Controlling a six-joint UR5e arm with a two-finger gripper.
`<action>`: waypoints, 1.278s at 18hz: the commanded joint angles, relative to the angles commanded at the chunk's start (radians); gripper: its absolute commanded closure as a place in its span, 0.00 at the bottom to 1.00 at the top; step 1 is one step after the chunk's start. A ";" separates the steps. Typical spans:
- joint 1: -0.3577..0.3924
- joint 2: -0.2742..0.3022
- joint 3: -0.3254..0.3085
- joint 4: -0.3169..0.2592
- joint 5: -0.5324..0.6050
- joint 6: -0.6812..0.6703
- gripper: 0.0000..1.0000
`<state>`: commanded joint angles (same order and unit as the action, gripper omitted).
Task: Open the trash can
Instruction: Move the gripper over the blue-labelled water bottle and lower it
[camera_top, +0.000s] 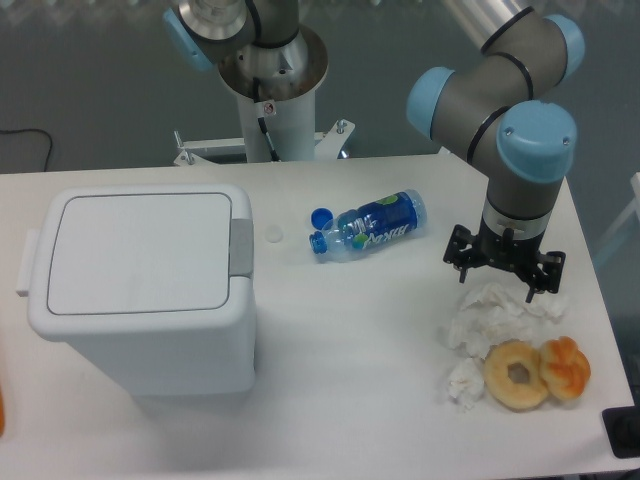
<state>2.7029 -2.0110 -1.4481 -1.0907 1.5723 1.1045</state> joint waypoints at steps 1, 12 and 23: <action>0.000 0.000 -0.002 -0.002 0.002 0.000 0.00; -0.052 0.024 -0.029 0.000 0.003 -0.184 0.00; -0.100 0.241 -0.029 -0.201 -0.167 -0.353 0.00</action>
<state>2.6032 -1.7704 -1.4772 -1.2915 1.4052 0.7518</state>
